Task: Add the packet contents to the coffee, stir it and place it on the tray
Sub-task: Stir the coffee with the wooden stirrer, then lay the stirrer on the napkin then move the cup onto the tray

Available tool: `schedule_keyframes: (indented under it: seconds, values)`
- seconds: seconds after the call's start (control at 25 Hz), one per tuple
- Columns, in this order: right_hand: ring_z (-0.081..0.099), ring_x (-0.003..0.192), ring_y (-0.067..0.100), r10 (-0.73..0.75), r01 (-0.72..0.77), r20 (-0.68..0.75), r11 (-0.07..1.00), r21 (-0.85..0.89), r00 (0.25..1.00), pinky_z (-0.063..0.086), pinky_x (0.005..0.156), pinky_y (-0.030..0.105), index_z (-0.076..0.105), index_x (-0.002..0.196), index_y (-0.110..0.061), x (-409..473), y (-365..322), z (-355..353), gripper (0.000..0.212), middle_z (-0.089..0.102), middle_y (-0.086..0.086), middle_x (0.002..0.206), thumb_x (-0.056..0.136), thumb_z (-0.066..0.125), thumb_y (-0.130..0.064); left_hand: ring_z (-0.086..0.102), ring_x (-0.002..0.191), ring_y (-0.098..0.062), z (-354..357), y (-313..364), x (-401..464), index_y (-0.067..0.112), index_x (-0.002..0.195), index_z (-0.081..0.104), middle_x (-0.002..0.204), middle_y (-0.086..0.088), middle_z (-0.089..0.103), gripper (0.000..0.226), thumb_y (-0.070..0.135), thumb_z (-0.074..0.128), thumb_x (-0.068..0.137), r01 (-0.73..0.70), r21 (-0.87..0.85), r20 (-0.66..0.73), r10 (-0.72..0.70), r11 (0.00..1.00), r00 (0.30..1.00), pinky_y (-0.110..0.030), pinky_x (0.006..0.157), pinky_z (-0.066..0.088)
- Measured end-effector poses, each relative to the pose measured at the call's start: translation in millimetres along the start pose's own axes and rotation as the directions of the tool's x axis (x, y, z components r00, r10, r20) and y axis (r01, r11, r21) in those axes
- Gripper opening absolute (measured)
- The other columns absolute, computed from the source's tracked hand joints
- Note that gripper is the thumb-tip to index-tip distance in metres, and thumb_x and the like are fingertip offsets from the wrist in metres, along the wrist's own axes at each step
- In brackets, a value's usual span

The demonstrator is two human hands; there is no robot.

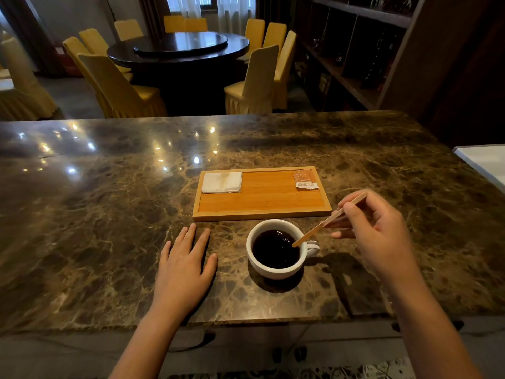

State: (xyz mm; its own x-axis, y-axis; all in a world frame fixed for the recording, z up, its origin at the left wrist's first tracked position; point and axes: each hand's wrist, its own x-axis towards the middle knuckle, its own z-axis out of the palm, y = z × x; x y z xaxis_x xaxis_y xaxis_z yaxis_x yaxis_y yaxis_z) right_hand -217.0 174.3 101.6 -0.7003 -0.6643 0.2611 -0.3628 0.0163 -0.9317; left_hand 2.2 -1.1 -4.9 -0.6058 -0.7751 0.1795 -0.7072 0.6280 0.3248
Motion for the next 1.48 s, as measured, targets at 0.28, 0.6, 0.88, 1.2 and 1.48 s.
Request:
schedule_keyframes:
  seconds: [0.28, 0.6, 0.88, 1.2, 1.48]
  values:
    - [0.068, 0.073, 0.006, -0.037, 0.036, -0.008, 0.997, -0.061, 0.999, 0.057, 0.052, 0.021, 0.059, 0.084, -0.014, 18.3, -12.9, -7.3, 0.017, 0.066, 0.002, 0.082, 0.093, 0.045, -0.011, 0.002, 0.135, -0.01, -1.0, 0.3, -0.7, 0.028, 0.14, 0.021, 0.151, -0.004, 0.015, 0.069, 0.058, 0.012, 0.079, 0.01, 0.008, 0.0, -0.01, 1.0, 1.0, -0.041, 0.111, 0.004]
    - [0.068, 0.081, 0.008, -0.436, 0.457, 0.192, 0.886, -0.08, 0.879, 0.055, 0.064, 0.015, 0.065, 0.102, -0.014, 60.3, -33.3, 23.7, 0.017, 0.068, -0.002, 0.091, 0.088, 0.055, -0.015, -0.001, 0.132, -0.007, -2.2, 2.5, -2.1, 0.028, 0.139, 0.022, 0.151, -0.005, 0.016, 0.067, 0.056, 0.012, 0.08, 0.019, 0.017, -0.021, -0.018, 1.0, 1.0, -0.04, 0.111, 0.004]
    - [0.071, 0.079, 0.027, -0.764, 0.962, 0.585, 0.23, -0.146, 0.271, 0.059, 0.061, 0.034, 0.063, 0.109, -0.002, 119.6, 6.0, 111.5, 0.025, 0.074, 0.016, 0.093, 0.089, 0.052, -0.012, 0.0, 0.133, -0.008, -3.2, 4.6, -2.2, 0.029, 0.139, 0.024, 0.15, -0.003, 0.017, 0.064, 0.055, 0.016, 0.081, 0.03, -0.002, -0.036, -0.03, 1.0, 0.999, -0.038, 0.11, 0.002]
    - [0.066, 0.072, 0.03, -0.623, 0.998, 0.782, -0.054, -0.022, -0.016, 0.053, 0.044, 0.035, 0.055, 0.113, 0.004, 133.6, 42.5, 155.6, 0.036, 0.07, 0.021, 0.091, 0.08, 0.065, -0.003, -0.002, 0.133, -0.007, -2.4, 4.7, -3.1, 0.03, 0.14, 0.022, 0.151, 0.0, 0.013, 0.062, 0.053, 0.017, 0.082, 0.043, 0.011, -0.035, -0.042, 0.999, 0.999, -0.036, 0.109, -0.001]
    - [0.067, 0.083, 0.031, -0.544, 0.999, 0.838, -0.034, 0.022, -0.037, 0.055, 0.047, 0.036, 0.057, 0.109, 0.001, 130.9, 60.4, 159.2, 0.026, 0.07, 0.02, 0.096, 0.085, 0.058, -0.009, 0.0, 0.135, -0.008, -1.7, 4.7, -2.2, 0.03, 0.14, 0.023, 0.151, 0.0, 0.013, 0.061, 0.053, 0.019, 0.084, 0.047, 0.023, -0.029, -0.046, 0.999, 0.999, -0.037, 0.11, 0.0]
